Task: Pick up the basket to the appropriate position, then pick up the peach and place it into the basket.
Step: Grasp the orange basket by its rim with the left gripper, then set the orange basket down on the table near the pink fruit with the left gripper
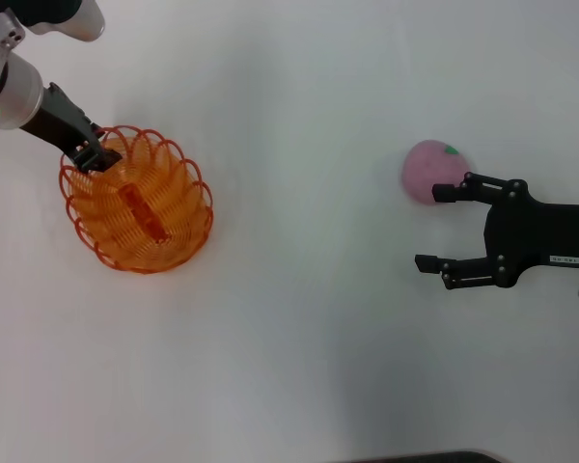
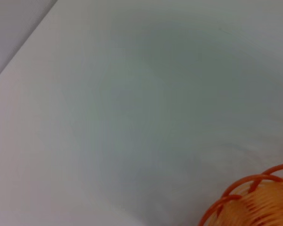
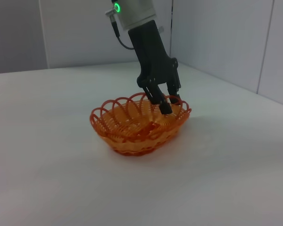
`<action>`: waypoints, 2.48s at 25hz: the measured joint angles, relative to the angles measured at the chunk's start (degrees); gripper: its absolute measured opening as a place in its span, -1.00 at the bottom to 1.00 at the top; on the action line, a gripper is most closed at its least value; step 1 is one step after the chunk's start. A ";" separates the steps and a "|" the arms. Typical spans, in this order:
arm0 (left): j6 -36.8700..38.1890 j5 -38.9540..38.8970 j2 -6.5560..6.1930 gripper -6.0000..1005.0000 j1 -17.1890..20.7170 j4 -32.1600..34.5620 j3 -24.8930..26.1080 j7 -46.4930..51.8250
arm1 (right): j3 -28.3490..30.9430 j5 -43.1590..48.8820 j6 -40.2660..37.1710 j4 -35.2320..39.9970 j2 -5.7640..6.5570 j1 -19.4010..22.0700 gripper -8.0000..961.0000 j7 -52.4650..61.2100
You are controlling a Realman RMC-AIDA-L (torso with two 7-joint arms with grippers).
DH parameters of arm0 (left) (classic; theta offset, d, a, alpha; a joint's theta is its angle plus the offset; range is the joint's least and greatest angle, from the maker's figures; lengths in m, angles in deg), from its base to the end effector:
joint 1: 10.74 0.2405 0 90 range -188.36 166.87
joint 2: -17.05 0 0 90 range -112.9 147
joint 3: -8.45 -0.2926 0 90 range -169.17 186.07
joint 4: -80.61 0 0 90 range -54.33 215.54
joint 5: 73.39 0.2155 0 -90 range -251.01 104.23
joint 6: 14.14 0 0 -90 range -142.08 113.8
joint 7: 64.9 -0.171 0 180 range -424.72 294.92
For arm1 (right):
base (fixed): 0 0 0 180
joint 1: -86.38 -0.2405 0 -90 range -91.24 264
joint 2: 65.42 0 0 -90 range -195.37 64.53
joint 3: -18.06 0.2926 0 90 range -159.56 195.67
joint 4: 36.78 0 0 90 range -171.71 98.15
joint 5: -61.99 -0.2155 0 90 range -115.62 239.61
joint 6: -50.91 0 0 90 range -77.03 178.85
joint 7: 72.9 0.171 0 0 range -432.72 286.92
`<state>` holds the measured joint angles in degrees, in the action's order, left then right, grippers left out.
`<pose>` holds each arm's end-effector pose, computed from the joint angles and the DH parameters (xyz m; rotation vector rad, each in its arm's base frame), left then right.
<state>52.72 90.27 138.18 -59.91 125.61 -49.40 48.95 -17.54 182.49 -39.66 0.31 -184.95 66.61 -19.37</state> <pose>-0.2619 0.4598 -0.0589 -2.5964 -0.4791 0.6107 0.3525 0.2909 -0.0460 -2.7196 0.2991 0.4957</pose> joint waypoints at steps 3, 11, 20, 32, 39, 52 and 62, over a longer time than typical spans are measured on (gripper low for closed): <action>0.05 -0.01 0.05 -0.10 0.03 0.01 -0.02 0.02 | 0.00 0.00 0.01 0.00 0.00 0.00 0.97 0.00; 0.23 -0.03 0.07 -0.49 0.16 0.03 -0.07 0.05 | 0.00 0.00 0.04 0.00 0.00 -0.07 0.97 0.00; 0.67 0.01 0.06 -0.54 -0.02 0.00 -0.06 0.08 | 0.00 0.00 0.12 -0.01 0.00 -0.17 0.97 0.00; 7.83 -0.01 -1.34 -0.65 -3.07 0.28 0.50 8.19 | 0.00 0.00 0.13 -0.01 -0.08 -0.34 0.97 0.00; 10.01 -0.02 -2.53 -0.74 -4.38 0.09 0.58 12.76 | 0.00 0.00 0.13 -0.03 -0.09 -0.51 0.97 0.00; 20.74 -0.47 -6.16 -0.79 -7.71 -3.56 11.96 20.75 | 0.00 0.04 -0.32 -0.12 -0.18 -0.52 0.97 0.48; 25.06 -0.71 -6.64 -0.85 -7.11 -4.50 19.55 23.58 | -0.09 0.10 -0.47 -0.03 -0.18 -0.48 0.97 0.61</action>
<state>77.78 89.55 131.55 -67.01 121.10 -29.85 72.53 -17.62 182.58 -40.13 0.29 -185.13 66.12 -18.76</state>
